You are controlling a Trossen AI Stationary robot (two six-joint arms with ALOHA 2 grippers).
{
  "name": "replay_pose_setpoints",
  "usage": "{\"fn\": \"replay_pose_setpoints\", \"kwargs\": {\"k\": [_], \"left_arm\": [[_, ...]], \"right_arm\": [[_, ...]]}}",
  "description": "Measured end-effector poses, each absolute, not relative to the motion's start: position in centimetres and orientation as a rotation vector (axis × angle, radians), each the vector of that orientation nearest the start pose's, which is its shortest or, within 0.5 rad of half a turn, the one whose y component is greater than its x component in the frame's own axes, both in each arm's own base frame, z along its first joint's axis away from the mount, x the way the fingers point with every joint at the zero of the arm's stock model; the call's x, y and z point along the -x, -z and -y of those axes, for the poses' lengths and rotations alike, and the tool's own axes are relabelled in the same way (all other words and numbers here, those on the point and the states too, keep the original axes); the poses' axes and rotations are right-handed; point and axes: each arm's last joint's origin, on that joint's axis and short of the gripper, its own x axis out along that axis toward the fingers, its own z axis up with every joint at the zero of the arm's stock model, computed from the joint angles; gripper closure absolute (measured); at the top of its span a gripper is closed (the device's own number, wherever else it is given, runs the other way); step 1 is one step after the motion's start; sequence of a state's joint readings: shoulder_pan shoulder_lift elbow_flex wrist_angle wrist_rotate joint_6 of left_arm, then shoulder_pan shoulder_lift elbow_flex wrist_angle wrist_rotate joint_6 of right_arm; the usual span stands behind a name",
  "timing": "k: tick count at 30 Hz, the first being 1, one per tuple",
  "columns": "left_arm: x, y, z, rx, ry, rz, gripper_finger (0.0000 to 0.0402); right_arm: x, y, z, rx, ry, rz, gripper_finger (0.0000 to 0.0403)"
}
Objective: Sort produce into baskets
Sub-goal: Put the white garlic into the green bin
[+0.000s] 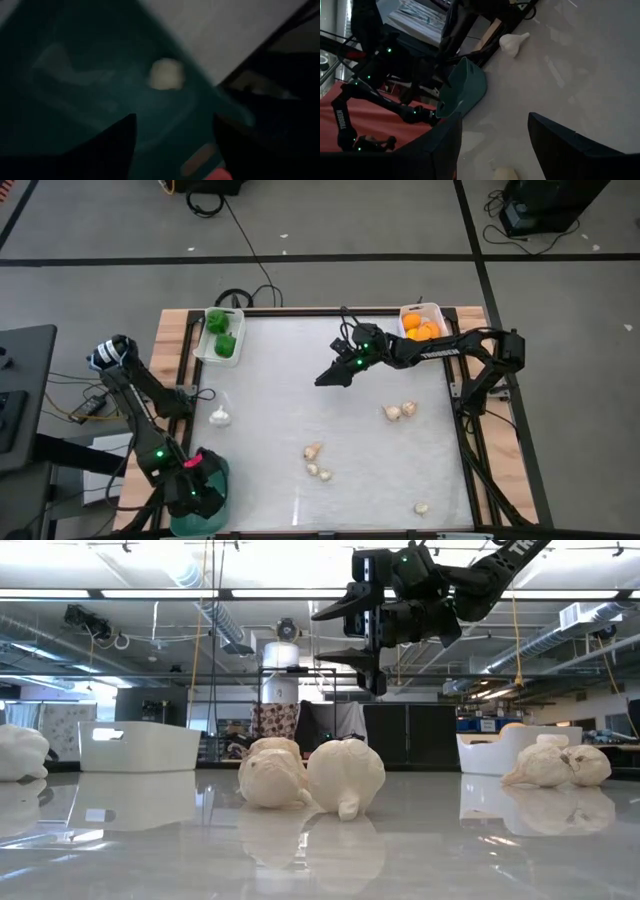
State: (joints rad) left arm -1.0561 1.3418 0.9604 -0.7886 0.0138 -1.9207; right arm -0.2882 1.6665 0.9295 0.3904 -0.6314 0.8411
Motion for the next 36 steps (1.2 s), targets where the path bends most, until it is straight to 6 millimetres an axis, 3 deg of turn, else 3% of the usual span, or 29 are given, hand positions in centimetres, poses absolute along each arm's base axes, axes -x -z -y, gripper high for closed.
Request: {"fn": "replay_pose_setpoints", "kwargs": {"k": [6,10,15,21,24,30,36], "left_arm": [[-11.4,-23.5,20.4,0.939,-0.457,-1.586,0.0081],[-11.9,-25.2,18.8,0.964,-0.516,-1.359,0.0089],[-11.2,-27.3,15.1,0.985,-0.687,-1.126,0.0108],[-11.0,-27.8,11.1,0.958,-0.970,-1.109,0.0107],[-11.3,-27.9,9.9,0.910,-1.021,-1.115,0.0091],[-12.8,-26.9,9.1,0.897,-0.928,-1.132,0.0056],[-14.2,-25.1,8.2,0.878,-0.855,-1.141,0.0054]], "right_arm": [[-34.3,-21.5,8.5,-0.974,-0.181,-0.436,0.0166],[-34.3,-21.5,8.5,-0.958,-0.186,-0.434,0.0166],[-34.2,-21.5,8.6,-0.960,-0.212,-0.442,0.0166],[-34.0,-21.5,9.4,-0.968,-0.192,-0.432,0.0166],[-33.9,-21.5,9.7,-0.969,-0.183,-0.427,0.0166],[-33.8,-21.6,10.3,-0.967,-0.167,-0.413,0.0166],[-33.6,-21.7,11.0,-0.965,-0.176,-0.393,0.0166]]}}
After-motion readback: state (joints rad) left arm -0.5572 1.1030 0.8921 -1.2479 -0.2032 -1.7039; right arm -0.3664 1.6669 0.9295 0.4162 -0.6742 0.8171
